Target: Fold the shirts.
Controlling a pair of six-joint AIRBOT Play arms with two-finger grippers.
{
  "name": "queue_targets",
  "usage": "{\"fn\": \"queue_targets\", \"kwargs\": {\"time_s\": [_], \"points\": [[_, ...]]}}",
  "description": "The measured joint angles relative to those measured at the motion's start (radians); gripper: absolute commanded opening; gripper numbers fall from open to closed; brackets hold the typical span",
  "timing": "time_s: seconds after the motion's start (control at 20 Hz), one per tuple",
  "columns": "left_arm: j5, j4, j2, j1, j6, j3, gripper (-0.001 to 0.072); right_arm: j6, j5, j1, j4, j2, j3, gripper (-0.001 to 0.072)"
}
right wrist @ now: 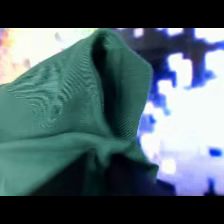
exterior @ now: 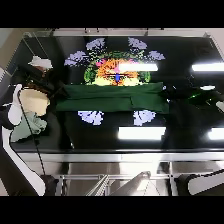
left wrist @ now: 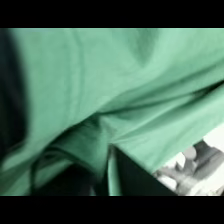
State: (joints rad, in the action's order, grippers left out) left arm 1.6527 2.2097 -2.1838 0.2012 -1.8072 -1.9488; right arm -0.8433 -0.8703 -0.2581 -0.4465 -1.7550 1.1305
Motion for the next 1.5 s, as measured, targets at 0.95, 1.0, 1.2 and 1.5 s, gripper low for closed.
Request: {"fn": "queue_targets", "kwargs": {"time_s": [0.95,1.0,1.2,1.5], "points": [[-0.037,-0.01,0.181,-0.084,0.053,-0.032,0.0022,-0.238,-0.246,0.051,-0.2,-0.114,0.169,0.0284],[-0.048,-0.01,0.172,-0.112,0.053,-0.032,0.0022,-0.24,-0.24,0.074,-0.196,-0.122,0.173,0.015],[-0.128,-0.023,0.103,-0.251,0.054,-0.032,0.0014,-0.242,-0.232,0.134,-0.177,-0.136,0.185,0.0024],[-0.236,-0.102,0.0,-0.463,0.099,-0.034,0.0023,-0.234,-0.327,0.052,-0.192,-0.064,0.189,0.0024]]}}
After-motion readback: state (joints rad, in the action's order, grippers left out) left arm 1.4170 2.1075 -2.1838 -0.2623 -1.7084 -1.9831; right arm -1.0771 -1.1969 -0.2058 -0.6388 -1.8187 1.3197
